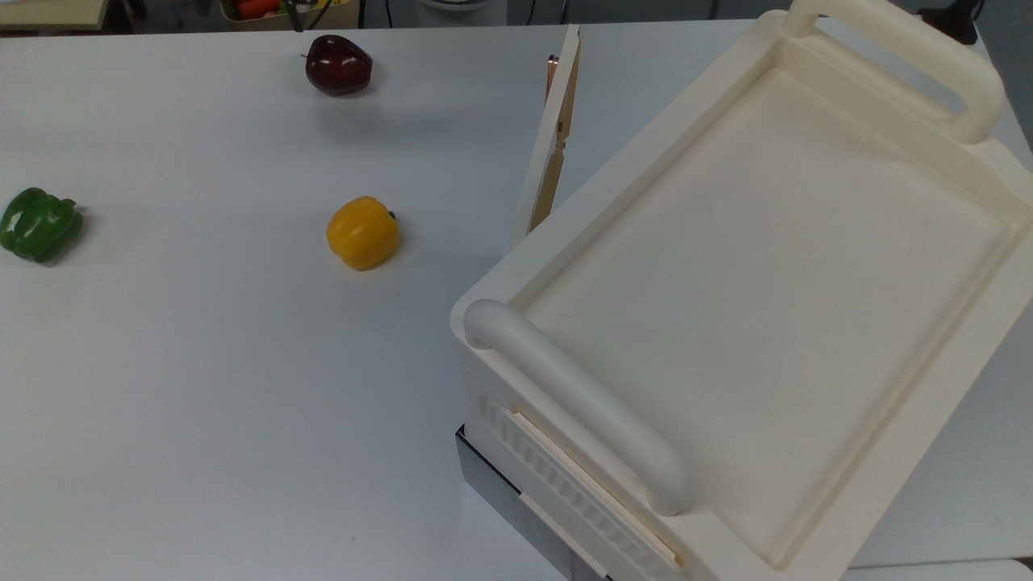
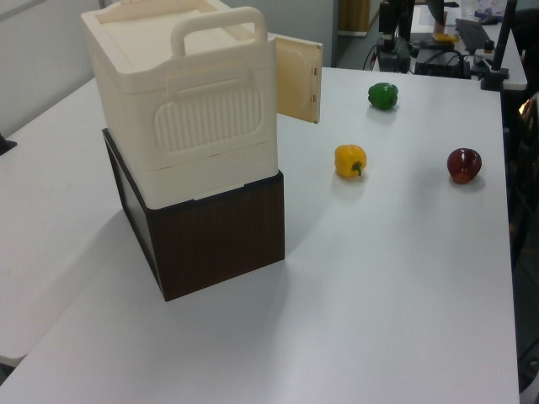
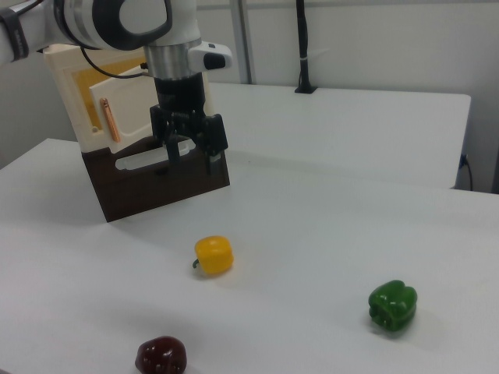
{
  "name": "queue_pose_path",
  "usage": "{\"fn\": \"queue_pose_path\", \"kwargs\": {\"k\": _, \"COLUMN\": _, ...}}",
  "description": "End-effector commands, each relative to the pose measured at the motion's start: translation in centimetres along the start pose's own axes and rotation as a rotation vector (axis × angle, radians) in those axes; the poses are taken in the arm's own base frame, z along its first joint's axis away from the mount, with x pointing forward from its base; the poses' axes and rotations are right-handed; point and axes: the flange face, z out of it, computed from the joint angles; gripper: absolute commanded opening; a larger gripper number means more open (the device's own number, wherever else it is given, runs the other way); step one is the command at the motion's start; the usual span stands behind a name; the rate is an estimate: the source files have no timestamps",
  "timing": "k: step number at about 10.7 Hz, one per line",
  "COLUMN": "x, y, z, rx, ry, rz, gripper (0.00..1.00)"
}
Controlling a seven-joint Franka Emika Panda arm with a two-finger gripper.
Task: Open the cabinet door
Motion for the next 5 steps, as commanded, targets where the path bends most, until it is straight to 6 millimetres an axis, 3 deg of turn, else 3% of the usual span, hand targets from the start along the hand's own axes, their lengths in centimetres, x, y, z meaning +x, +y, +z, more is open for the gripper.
{"fn": "queue_pose_path", "kwargs": {"k": 1, "x": -1.5, "y": -1.1, "z": 0.3, "rx": 0.006, "ry": -0.004, "rz": 0.039, "gripper": 1.0}}
{"fn": "queue_pose_path", "kwargs": {"k": 5, "x": -2.4, "y": -1.4, "z": 1.8, "rx": 0.015, "ry": 0.025, "rz": 0.033, "gripper": 1.0}}
